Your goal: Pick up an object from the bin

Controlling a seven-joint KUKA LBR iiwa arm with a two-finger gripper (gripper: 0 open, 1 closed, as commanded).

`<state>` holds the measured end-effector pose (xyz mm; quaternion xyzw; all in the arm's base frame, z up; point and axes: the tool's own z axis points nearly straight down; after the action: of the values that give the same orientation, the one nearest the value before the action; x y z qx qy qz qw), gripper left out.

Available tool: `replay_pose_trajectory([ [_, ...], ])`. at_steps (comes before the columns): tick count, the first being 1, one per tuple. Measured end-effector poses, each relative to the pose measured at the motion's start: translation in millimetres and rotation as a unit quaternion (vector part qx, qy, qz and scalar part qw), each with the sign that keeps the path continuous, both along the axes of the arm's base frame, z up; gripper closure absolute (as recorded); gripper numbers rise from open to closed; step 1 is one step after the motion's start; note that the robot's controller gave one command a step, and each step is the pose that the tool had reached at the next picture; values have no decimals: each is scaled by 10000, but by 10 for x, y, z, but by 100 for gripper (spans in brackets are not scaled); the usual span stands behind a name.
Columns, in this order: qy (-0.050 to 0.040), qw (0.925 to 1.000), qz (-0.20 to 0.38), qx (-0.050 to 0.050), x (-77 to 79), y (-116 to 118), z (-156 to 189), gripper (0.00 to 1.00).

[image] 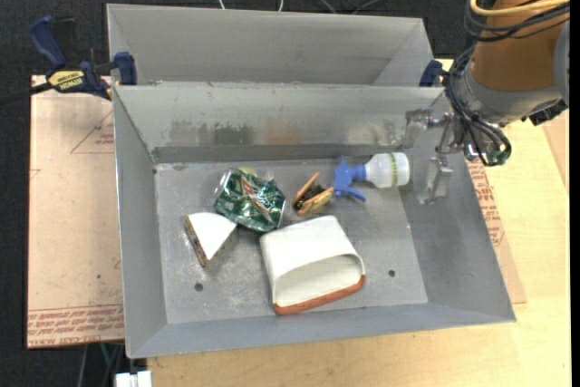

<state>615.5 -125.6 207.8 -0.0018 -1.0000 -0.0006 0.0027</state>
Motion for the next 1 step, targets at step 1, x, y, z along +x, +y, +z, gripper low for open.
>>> replay_pose_trajectory([
  [1,-38,10000,17,-5,16,8,50,0],
])
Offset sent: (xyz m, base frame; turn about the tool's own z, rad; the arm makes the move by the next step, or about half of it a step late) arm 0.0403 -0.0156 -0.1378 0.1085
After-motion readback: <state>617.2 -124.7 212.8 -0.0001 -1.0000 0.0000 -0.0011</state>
